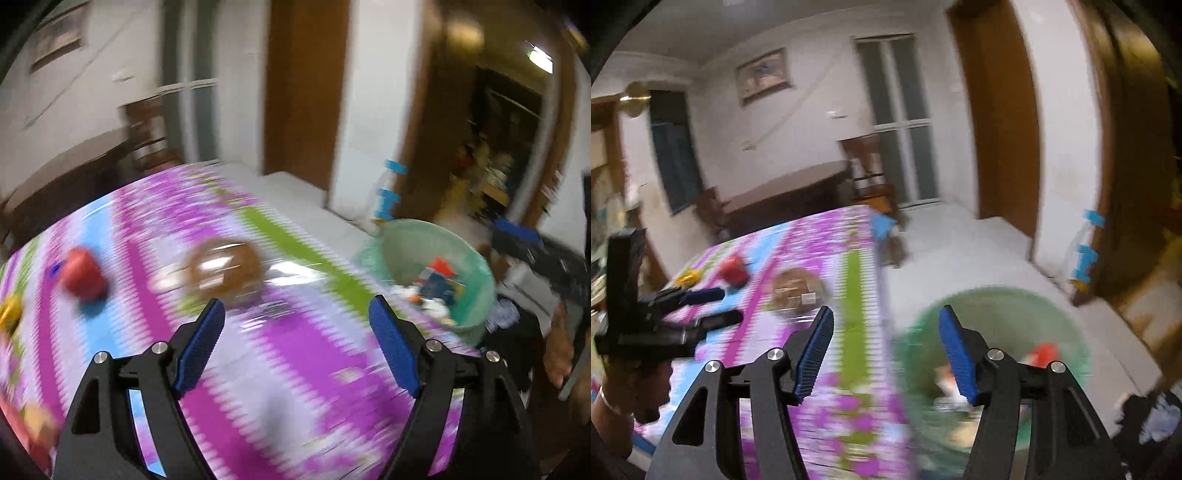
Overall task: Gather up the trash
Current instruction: 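Move both tools back over the table toward the remaining items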
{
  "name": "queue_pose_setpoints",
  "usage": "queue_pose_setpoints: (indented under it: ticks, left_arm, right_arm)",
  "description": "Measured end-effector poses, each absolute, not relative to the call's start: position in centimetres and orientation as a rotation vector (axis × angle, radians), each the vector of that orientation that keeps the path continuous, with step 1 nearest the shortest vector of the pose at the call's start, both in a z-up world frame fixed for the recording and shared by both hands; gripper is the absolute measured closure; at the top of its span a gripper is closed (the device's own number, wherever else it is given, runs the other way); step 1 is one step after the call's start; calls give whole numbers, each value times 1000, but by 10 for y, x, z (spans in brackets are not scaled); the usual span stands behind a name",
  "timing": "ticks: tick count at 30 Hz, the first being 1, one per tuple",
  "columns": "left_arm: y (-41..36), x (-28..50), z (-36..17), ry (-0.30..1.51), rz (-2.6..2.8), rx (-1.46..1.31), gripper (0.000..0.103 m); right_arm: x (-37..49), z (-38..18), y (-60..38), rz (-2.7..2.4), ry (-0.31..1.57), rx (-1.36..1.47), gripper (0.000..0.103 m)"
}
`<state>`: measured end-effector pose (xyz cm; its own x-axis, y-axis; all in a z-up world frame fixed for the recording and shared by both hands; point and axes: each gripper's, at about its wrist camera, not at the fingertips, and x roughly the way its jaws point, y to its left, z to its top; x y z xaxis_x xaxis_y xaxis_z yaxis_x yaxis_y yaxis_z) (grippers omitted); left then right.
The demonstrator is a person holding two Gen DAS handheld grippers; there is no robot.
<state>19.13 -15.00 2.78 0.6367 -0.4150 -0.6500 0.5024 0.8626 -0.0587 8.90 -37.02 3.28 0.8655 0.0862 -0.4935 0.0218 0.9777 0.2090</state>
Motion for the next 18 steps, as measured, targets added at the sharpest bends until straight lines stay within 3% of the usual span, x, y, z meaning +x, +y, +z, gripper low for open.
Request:
queue_pose_setpoints:
  ticks: [13,18]
  left_arm:
    - [153,209,49,834,-68,-124,26]
    - [245,223,33,873,-54,-221,26]
  right_arm:
    - [158,0,-119,501,694,53,43]
    - [176,-3,-33,641,725,-51,42]
